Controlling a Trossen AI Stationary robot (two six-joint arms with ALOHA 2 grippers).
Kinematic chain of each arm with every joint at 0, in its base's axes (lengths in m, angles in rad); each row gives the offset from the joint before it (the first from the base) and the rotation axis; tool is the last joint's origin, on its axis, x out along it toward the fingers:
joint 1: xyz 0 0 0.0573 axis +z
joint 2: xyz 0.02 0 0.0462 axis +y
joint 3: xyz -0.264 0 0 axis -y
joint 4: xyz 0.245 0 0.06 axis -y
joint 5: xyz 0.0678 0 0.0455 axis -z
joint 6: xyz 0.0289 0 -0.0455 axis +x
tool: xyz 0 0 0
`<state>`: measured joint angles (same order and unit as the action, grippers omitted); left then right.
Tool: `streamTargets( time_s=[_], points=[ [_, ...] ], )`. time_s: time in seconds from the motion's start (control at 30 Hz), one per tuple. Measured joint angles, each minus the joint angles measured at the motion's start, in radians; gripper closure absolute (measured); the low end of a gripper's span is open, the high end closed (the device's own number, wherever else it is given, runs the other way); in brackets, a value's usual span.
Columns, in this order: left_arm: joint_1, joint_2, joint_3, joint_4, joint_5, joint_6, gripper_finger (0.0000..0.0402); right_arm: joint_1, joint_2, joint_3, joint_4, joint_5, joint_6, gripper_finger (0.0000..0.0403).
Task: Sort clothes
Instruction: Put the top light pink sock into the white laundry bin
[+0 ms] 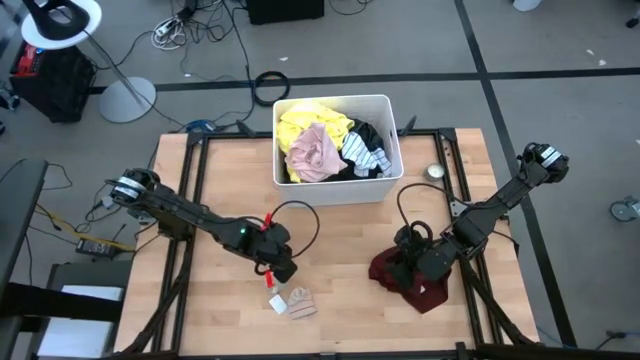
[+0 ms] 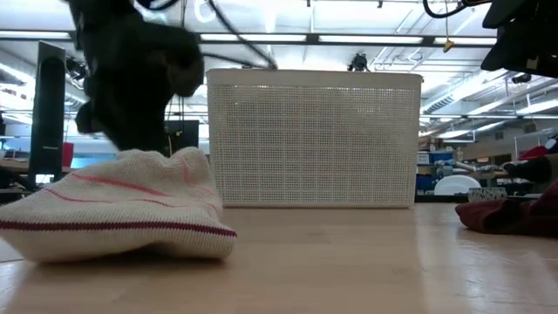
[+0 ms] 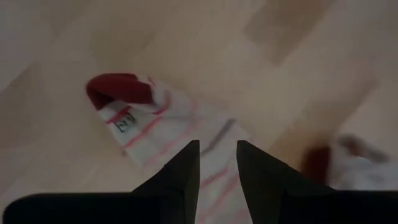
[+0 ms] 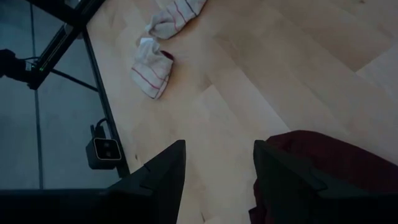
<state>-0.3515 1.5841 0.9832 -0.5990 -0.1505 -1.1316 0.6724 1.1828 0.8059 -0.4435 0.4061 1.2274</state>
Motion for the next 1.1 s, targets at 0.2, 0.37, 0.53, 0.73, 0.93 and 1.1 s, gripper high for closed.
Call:
streamTargets(
  time_s=[0.2,0.37,0.53,0.73,0.93,1.1],
  points=[
    [0.018,0.000,-0.119,0.095,-0.013,-0.001,0.0289,0.000,0.000,0.000,0.000,-0.001,-0.005,0.0214],
    [0.019,0.003,-0.208,0.201,-0.013,-0.001,0.0291,0.000,0.000,0.000,0.000,0.000,-0.008,0.0214],
    [0.021,0.027,-0.229,0.219,0.019,-0.029,0.0348,-0.001,0.000,0.000,0.001,0.000,-0.008,0.0214],
    [0.020,0.032,-0.172,0.198,0.041,0.002,0.0398,-0.001,0.000,0.000,0.001,0.001,-0.008,0.0214],
    [0.025,0.032,0.002,0.053,0.005,0.131,0.0400,-0.001,0.000,0.000,0.001,0.002,-0.009,0.0214],
    [0.031,0.031,0.163,-0.095,-0.049,0.227,0.0401,-0.001,0.000,0.000,0.001,0.004,-0.015,0.0214]
  ],
)
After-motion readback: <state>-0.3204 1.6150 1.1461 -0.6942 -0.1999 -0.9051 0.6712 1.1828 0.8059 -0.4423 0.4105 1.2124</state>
